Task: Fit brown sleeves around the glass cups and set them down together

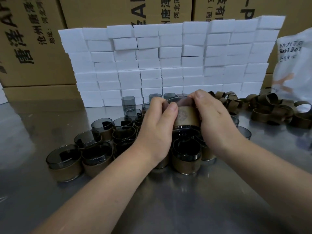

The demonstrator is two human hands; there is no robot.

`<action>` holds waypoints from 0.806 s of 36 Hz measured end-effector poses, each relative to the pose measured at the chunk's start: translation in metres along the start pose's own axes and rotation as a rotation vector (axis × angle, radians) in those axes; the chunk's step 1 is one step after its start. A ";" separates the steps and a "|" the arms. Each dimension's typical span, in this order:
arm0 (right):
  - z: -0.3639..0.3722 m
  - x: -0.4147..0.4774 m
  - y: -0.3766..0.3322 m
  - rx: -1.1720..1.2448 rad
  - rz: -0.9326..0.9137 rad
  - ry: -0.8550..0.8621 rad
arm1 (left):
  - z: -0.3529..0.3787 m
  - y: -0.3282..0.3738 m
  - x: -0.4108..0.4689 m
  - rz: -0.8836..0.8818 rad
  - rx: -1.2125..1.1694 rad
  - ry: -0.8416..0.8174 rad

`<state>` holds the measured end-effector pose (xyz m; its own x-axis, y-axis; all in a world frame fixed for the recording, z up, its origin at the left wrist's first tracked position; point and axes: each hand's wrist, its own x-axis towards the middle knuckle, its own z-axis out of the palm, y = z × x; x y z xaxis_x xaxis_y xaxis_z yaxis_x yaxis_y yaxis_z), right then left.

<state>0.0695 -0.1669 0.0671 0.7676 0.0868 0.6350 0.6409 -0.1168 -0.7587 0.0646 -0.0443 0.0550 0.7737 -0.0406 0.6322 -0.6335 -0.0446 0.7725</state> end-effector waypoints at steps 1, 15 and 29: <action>-0.001 0.000 -0.002 0.032 0.013 0.007 | 0.000 -0.001 -0.001 0.016 0.015 0.002; 0.008 -0.012 0.000 0.047 0.028 0.154 | -0.003 0.000 -0.006 0.257 0.397 -0.231; 0.009 -0.016 0.001 0.093 0.041 0.116 | -0.001 0.000 -0.011 0.338 0.390 -0.159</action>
<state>0.0579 -0.1593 0.0549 0.7902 -0.0322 0.6120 0.6114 -0.0253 -0.7909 0.0562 -0.0430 0.0482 0.5360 -0.2659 0.8012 -0.8244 -0.3692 0.4290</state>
